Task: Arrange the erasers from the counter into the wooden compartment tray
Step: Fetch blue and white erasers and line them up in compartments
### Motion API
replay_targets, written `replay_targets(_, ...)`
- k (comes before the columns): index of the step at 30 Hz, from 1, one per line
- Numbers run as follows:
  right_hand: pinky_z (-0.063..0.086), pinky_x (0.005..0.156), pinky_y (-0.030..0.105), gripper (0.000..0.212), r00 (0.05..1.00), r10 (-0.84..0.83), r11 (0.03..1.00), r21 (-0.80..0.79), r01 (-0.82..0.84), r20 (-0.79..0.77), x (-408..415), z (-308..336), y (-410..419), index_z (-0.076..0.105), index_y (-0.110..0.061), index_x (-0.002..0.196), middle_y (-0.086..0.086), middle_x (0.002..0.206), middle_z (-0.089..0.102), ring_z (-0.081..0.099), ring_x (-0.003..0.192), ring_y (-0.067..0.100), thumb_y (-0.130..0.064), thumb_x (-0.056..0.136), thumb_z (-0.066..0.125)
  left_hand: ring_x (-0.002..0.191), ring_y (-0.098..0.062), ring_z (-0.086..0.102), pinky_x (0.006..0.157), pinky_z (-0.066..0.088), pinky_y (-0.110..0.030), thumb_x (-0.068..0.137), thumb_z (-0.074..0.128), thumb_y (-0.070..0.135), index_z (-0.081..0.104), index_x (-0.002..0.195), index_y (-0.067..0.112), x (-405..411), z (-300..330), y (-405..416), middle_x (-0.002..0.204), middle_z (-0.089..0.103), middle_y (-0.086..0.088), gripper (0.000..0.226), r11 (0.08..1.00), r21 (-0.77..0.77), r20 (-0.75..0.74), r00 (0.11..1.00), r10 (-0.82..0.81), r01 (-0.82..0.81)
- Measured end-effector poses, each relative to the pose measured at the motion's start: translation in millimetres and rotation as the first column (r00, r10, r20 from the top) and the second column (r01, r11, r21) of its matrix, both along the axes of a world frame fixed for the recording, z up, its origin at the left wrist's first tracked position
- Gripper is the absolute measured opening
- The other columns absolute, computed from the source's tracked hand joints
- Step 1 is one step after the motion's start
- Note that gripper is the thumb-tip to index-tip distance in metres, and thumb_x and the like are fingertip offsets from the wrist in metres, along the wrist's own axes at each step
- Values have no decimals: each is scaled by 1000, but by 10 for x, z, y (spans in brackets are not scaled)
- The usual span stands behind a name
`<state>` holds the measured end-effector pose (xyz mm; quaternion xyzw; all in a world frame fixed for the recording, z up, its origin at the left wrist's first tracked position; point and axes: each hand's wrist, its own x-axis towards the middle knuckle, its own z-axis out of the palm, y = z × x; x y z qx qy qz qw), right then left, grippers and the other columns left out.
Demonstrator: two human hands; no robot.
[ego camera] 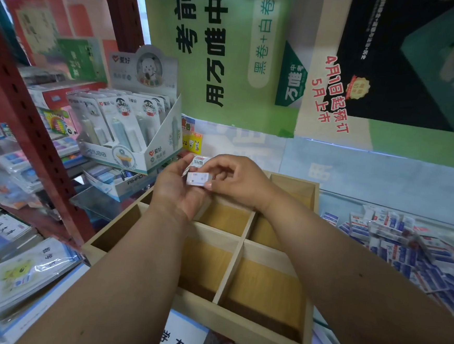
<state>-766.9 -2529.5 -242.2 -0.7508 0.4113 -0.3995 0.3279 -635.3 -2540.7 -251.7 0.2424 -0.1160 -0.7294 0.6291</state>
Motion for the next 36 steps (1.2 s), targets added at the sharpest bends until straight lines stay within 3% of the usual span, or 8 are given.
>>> replay_targets(2, 46, 56, 20, 29, 997, -60, 996, 63, 56, 58, -40, -8, -24, 65, -22, 89, 3, 69, 64, 54, 50, 8, 6, 80, 65, 105, -38, 61, 93, 48, -56, 95, 33, -5, 54, 120, 6, 35, -34, -43, 111, 58, -23, 34, 999, -30, 42, 999, 20, -19)
replay_targets(4, 47, 60, 26, 31, 992, -111, 991, 79, 106, 59, -66, -21, -39, 64, -26, 85, 1, 66, 66, 58, 50, 10, 5, 79, 66, 107, -29, 58, 100, 46, -50, 95, 33, -11, 51, 126, 6, 23, -56, -71, 122, 53, -24, 40, 998, -42, 106, 993, 42, -37)
replay_targets(11, 44, 63, 18, 22, 974, -178, 978, -134, 160, -137, -42, -27, -36, 71, -15, 92, -14, 65, 57, 49, 57, 2, -9, 72, 79, 111, -29, 59, 96, 49, -48, 100, 34, -6, 51, 118, 3, -11, -66, -65, 115, 53, -21, 26, 998, -53, 129, 991, 25, -18)
replay_targets(17, 45, 54, 15, 17, 917, -390, 916, -69, 396, 85, -295, 1, -124, 68, -17, 81, -7, 63, 59, 49, 54, 4, -5, 72, 76, 97, -24, 63, 94, 51, -43, 98, 50, 10, 57, 98, 1, -20, -33, -15, 101, 61, -14, 12, 999, 53, 88, 996, -3, -1)
replay_targets(20, 47, 58, 18, 10, 860, -509, 861, -42, 507, -45, -396, -43, -219, 69, -14, 76, -8, 67, 62, 56, 61, 8, -7, 72, 75, 92, -24, 64, 95, 51, -41, 99, 50, 13, 58, 100, 1, -7, -14, 2, 101, 63, -14, 14, 996, 85, 42, 999, 6, -10)
replay_targets(26, 43, 63, 21, 10, 814, -449, 891, -119, 438, -369, -323, -136, -386, 71, -8, 84, 4, 86, 68, 57, 75, 13, -4, 76, 66, 81, -18, 63, 79, 52, -35, 99, 50, 15, 59, 96, 5, -23, -12, 36, 88, 60, -10, 14, 996, 90, 44, 999, -17, 13)
replay_targets(30, 39, 68, 20, 15, 763, -462, 882, -149, 446, -451, -310, -54, -507, 72, -5, 89, 9, 94, 69, 55, 77, 16, 1, 83, 59, 75, -15, 60, 78, 54, -32, 99, 49, 16, 59, 92, 6, -27, 10, 19, 81, 57, -7, 15, 996, 91, 63, 998, -23, 17)
replay_targets(36, 42, 71, 24, 12, 726, -431, 890, -121, 439, -536, -304, -32, -626, 73, -4, 93, 11, 98, 70, 59, 82, 20, -3, 82, 68, 64, -13, 58, 73, 55, -30, 97, 51, 16, 59, 90, 8, -32, 2, 32, 72, 56, -5, 14, 998, 56, 135, 990, -43, 36)
